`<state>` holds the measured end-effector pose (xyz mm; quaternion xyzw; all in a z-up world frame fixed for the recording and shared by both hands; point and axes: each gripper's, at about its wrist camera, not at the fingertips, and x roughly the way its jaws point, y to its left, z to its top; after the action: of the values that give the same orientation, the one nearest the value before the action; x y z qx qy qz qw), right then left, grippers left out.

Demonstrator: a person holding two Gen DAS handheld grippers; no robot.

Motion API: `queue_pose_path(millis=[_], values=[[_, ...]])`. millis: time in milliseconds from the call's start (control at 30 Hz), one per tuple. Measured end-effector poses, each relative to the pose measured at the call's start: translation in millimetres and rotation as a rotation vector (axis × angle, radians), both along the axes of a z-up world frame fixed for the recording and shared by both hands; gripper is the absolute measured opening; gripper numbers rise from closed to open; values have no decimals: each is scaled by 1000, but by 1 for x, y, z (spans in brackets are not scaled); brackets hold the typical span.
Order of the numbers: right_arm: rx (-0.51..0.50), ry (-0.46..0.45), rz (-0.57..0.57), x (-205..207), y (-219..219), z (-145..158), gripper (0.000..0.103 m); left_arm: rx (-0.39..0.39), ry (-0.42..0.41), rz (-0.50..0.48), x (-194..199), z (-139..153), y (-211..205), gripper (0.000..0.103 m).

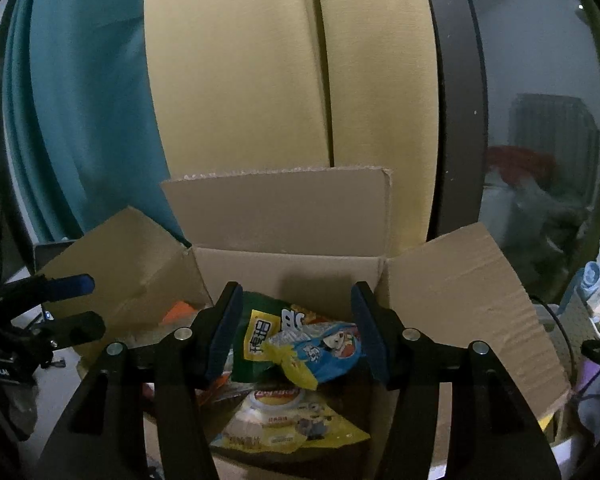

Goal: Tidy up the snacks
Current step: 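Lower both held items into the box and open both grippers, then withdraw both grippers from the box toward the table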

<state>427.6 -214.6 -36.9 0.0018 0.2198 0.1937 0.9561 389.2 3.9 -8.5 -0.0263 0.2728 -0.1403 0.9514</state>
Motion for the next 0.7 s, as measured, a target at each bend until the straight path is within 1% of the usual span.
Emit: queue_pose_path(millis=[367,700], values=[[-13,-12,15,-41,8,11,59,-17,-33,-11,-40,12,-1,81],[-16,-31,22,-92,9,19,59,-30,-55,-24,-87,19,-2,82]])
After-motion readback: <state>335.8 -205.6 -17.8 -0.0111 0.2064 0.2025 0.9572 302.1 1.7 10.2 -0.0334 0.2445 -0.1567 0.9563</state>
